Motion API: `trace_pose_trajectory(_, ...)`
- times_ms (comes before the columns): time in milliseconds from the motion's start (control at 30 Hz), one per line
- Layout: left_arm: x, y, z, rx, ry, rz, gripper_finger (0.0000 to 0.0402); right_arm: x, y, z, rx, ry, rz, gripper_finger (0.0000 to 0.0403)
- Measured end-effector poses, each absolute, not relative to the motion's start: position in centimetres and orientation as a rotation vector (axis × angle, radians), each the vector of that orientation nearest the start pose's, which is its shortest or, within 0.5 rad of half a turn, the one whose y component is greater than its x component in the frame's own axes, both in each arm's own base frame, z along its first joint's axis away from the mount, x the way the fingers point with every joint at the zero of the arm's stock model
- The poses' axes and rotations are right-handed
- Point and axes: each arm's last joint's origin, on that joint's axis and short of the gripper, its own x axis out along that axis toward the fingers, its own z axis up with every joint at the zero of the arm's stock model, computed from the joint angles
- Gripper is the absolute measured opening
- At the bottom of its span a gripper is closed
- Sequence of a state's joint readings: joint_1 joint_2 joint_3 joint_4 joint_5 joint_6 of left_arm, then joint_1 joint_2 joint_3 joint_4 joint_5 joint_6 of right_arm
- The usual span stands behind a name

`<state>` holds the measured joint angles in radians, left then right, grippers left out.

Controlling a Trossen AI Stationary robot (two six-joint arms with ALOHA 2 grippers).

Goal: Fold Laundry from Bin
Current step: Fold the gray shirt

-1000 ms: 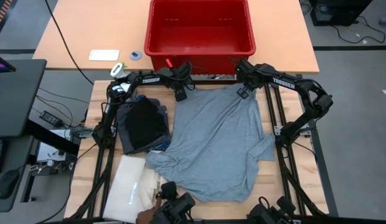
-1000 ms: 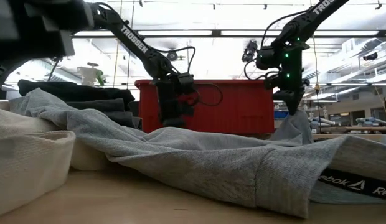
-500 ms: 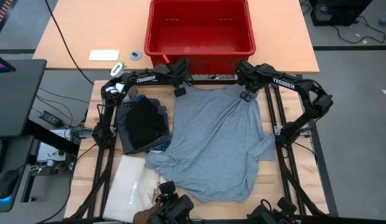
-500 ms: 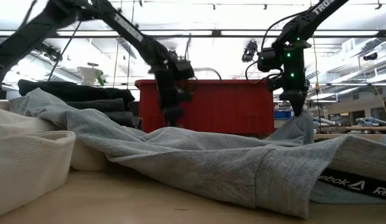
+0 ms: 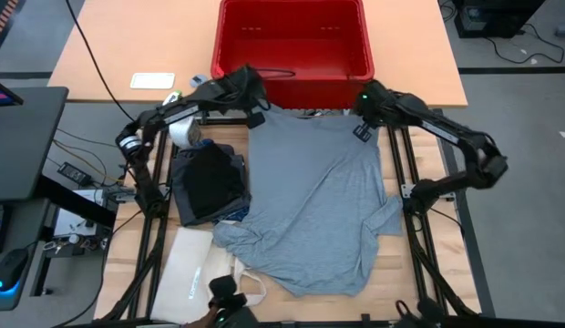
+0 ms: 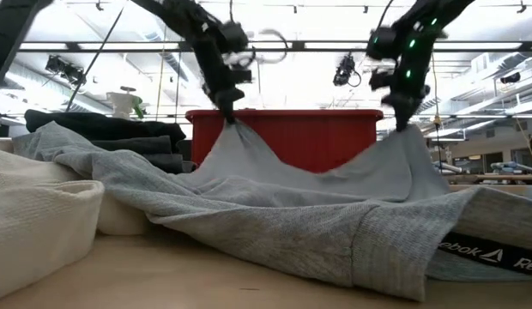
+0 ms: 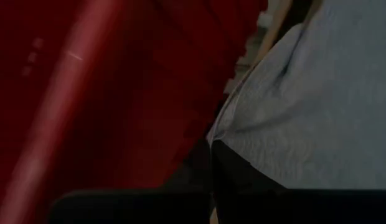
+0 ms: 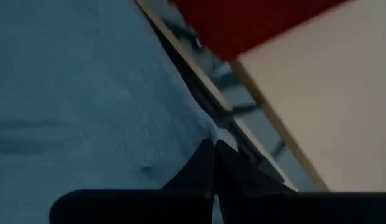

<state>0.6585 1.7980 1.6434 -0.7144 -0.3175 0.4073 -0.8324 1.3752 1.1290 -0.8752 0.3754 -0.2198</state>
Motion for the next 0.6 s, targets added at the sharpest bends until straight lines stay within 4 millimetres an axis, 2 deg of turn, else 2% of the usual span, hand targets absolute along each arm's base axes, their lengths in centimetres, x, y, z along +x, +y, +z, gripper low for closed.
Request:
trace_pose_trajectory(167,28.5,23.1,35.3,0.227,0.932,0.755,0.0002,15.6,-17.4,31.1,0.042,1.092,-0.903,0.0013)
trace_pose_trajectory(300,27.3,22.2,37.0,0.255,0.894,0.763,0.0002,14.2,-15.9,33.1,-0.049,1.035,-0.943,0.0013)
trace_pose_trajectory(433,26.9,22.6,38.2,0.294,0.829,0.798,0.0002,13.7,-15.8,34.0,-0.138,1.013,-1.038,0.0013)
trace_pose_trajectory(600,26.6,23.0,38.4,0.324,0.842,0.925,0.0002,13.7,-16.8,34.2,-0.234,1.064,-1.321,0.0012)
